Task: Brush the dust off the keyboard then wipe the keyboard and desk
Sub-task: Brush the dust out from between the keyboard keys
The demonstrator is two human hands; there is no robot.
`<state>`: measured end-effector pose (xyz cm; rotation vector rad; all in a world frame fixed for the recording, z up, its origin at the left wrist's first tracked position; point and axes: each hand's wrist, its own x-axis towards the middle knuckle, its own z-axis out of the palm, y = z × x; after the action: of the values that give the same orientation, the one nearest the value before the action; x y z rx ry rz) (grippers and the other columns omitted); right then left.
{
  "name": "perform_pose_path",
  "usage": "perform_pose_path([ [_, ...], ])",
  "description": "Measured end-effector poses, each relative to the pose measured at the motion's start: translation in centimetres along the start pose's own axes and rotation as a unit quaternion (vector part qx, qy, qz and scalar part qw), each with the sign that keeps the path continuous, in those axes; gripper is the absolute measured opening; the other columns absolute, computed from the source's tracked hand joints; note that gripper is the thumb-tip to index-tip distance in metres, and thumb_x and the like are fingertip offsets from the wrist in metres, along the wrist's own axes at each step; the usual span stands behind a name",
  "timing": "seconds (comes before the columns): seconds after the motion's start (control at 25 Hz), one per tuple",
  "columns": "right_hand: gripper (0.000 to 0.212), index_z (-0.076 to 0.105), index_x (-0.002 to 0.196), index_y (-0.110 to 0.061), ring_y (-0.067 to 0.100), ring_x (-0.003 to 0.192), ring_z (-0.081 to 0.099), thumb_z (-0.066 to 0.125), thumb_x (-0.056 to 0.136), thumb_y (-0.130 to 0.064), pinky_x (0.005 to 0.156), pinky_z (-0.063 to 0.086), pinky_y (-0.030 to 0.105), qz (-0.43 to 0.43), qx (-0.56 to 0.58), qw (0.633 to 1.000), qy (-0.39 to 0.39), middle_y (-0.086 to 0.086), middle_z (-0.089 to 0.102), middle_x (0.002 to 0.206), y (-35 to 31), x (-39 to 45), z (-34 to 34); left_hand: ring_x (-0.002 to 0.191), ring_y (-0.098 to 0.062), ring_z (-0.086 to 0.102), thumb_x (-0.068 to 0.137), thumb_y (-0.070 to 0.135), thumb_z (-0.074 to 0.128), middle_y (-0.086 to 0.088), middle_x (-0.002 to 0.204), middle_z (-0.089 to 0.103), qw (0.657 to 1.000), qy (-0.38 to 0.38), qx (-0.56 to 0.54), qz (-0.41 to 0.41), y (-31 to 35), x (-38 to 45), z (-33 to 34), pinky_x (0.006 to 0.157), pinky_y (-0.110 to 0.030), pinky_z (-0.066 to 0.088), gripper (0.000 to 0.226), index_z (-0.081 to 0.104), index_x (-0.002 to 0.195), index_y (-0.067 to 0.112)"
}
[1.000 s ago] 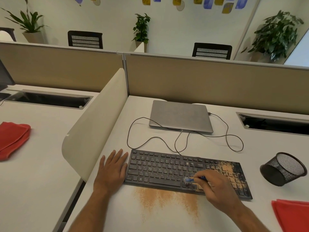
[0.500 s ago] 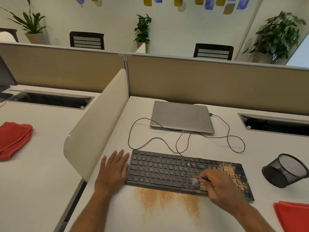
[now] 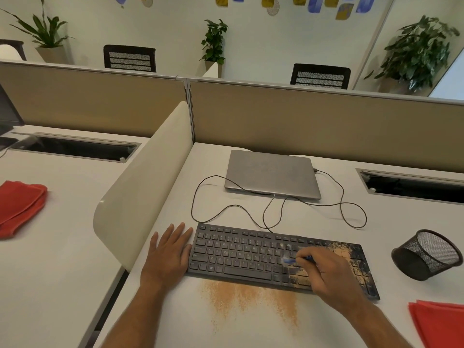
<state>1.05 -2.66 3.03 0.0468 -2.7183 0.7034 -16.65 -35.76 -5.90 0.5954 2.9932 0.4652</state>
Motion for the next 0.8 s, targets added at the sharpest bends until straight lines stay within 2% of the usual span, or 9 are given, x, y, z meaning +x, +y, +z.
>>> perform_pose_path([
  [0.12, 0.004, 0.059, 0.085, -0.027, -0.008, 0.071, 0.049, 0.059, 0.084, -0.024, 0.056, 0.036, 0.006, -0.015, -0.023, 0.999, -0.028, -0.024, 0.050, 0.074, -0.06, -0.02, 0.57, 0.152, -0.003, -0.005, 0.090, 0.057, -0.002, 0.018, 0.165, 0.011, 1.000, -0.001, -0.002, 0.000, -0.01, -0.02, -0.02, 0.124, -0.040, -0.008, 0.074, 0.023, 0.157, 0.040],
  [0.24, 0.009, 0.058, 0.081, -0.026, 0.000, 0.066, 0.048, 0.052, 0.086, -0.029, 0.053, 0.037, 0.013, 0.001, -0.027, 1.000, -0.005, -0.019, 0.052, 0.070, 0.07, 0.02, 0.19, 0.152, -0.003, -0.004, 0.089, 0.057, -0.003, 0.018, 0.165, 0.011, 1.000, -0.001, 0.001, 0.001, 0.04, 0.00, -0.05, 0.124, -0.039, -0.008, 0.074, 0.022, 0.157, 0.040],
  [0.32, 0.007, 0.061, 0.084, -0.024, 0.002, 0.070, 0.051, 0.055, 0.086, -0.025, 0.057, 0.041, 0.015, 0.008, -0.007, 1.000, 0.007, -0.017, 0.056, 0.073, -0.01, 0.09, 0.18, 0.152, -0.003, -0.005, 0.089, 0.058, -0.003, 0.018, 0.165, 0.010, 1.000, -0.002, 0.000, 0.001, 0.07, 0.00, -0.05, 0.124, -0.040, -0.008, 0.075, 0.022, 0.157, 0.040],
  [0.48, 0.006, 0.060, 0.087, -0.027, -0.006, 0.075, 0.050, 0.059, 0.084, -0.021, 0.061, 0.037, 0.006, -0.009, -0.005, 0.999, -0.039, -0.022, 0.054, 0.075, 0.13, -0.05, 0.90, 0.152, -0.004, -0.005, 0.089, 0.058, -0.004, 0.018, 0.165, 0.010, 1.000, -0.003, -0.002, 0.002, 0.04, -0.03, -0.09, 0.124, -0.039, -0.009, 0.075, 0.022, 0.157, 0.039],
  [0.64, 0.006, 0.058, 0.082, -0.027, 0.002, 0.066, 0.051, 0.055, 0.085, -0.022, 0.053, 0.040, 0.014, 0.020, -0.009, 1.000, 0.007, -0.017, 0.055, 0.071, 0.26, -0.01, 0.32, 0.152, -0.004, -0.005, 0.089, 0.058, -0.005, 0.018, 0.165, 0.010, 1.000, -0.005, -0.001, 0.002, 0.10, -0.03, -0.16, 0.124, -0.039, -0.009, 0.076, 0.021, 0.157, 0.039],
  [0.72, 0.007, 0.060, 0.084, -0.026, 0.001, 0.070, 0.052, 0.054, 0.086, -0.024, 0.056, 0.041, 0.014, 0.023, -0.001, 0.999, 0.027, -0.020, 0.055, 0.072, 0.19, 0.01, 0.06, 0.152, -0.004, -0.005, 0.089, 0.058, -0.005, 0.018, 0.165, 0.009, 1.000, -0.005, 0.001, 0.002, 0.06, 0.02, -0.14, 0.124, -0.039, -0.009, 0.075, 0.020, 0.157, 0.040],
  [0.8, 0.006, 0.060, 0.083, -0.027, -0.001, 0.073, 0.051, 0.057, 0.084, -0.021, 0.057, 0.041, 0.013, 0.013, -0.011, 1.000, 0.011, -0.020, 0.055, 0.073, 0.12, -0.08, -0.02, 0.152, -0.004, -0.005, 0.089, 0.058, -0.005, 0.018, 0.165, 0.010, 1.000, -0.004, 0.003, 0.003, 0.02, 0.04, -0.06, 0.124, -0.039, -0.009, 0.075, 0.021, 0.157, 0.040],
])
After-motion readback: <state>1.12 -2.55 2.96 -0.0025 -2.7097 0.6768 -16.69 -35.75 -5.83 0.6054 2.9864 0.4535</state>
